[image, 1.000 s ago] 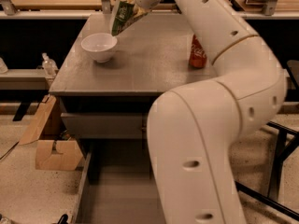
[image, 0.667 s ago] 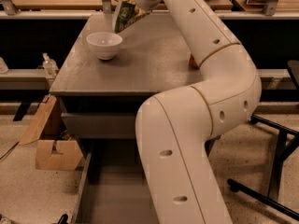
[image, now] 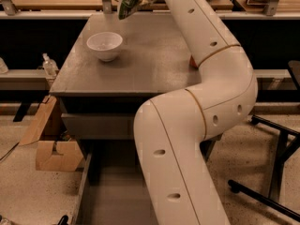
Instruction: Pick green jalapeno chip bag from middle drawer and place on counter
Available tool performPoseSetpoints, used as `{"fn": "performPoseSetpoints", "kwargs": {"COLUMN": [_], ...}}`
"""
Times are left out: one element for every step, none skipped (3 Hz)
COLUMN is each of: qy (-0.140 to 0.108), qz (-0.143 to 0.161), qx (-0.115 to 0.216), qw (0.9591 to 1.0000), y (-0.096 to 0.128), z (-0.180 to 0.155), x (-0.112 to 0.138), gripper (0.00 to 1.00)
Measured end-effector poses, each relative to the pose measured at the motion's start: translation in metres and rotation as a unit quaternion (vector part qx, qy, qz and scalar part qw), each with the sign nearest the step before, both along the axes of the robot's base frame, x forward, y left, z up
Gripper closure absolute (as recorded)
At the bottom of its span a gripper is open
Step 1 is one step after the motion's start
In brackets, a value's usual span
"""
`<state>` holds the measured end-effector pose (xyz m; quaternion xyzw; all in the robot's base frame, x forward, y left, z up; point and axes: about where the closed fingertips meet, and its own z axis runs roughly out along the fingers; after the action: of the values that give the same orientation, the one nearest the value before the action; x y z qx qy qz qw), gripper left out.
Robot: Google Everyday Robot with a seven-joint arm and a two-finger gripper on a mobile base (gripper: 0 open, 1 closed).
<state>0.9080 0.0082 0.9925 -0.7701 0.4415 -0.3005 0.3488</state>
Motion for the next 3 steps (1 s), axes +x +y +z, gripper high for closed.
{"fn": "performPoseSetpoints", "kwargs": {"qy": [0.002,0.006,0.008], "qz": [0.000,0.001,0.002], "qx": [0.000,-0.001,-0.002], "qw": [1.0000,1.0000,1.0000], "y": [0.0012,0.0034,0.0049], "z": [-0.0038,-0.0093,-0.0130], "x": [0.0011,0.0024,0.0033], "gripper": [0.58,0.28,0.04]}}
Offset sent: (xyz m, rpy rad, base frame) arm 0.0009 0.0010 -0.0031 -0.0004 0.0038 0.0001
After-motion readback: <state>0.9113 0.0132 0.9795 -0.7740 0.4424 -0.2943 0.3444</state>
